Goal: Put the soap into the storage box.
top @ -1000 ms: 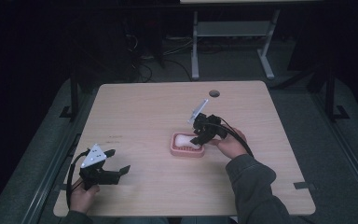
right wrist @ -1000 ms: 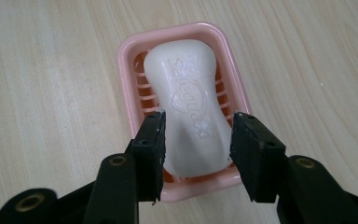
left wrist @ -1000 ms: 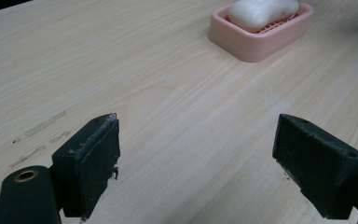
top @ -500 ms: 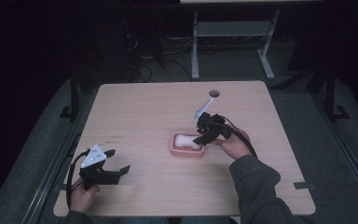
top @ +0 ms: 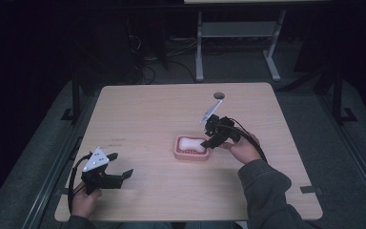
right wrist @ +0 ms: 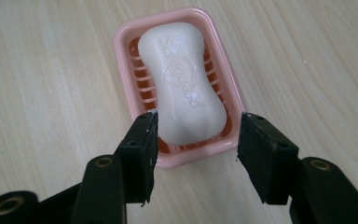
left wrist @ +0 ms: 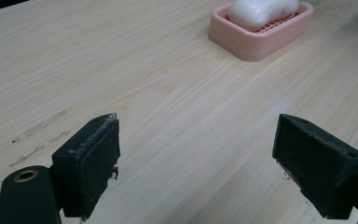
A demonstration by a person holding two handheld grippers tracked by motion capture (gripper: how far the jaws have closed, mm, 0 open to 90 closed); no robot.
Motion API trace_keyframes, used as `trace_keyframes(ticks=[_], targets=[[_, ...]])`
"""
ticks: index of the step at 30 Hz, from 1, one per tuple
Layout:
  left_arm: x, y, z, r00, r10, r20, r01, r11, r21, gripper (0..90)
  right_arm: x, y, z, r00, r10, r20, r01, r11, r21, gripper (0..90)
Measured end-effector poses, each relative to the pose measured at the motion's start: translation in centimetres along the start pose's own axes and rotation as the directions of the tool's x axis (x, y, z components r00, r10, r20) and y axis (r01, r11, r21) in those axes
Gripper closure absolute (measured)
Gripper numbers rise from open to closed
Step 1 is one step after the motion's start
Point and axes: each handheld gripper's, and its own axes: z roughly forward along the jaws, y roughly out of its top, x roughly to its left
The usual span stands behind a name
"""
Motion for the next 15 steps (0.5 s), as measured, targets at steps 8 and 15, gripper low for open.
trace_keyframes(ticks=[8,15], targets=[[0.0,0.0,0.0,1.0000,-0.004,0.001,0.004,1.0000,0.001,14.5,0.0,-0.6,-0.6,0.9999,0.011,0.006,-0.011,1.000,0.005,45.3],[-0.1,0.0,0.0,1.0000,-0.003,0.001,0.003,1.0000,0.001,14.5,-0.1,-1.4,-0.9,0.9996,0.025,0.010,-0.025,1.000,-0.007,44.2]])
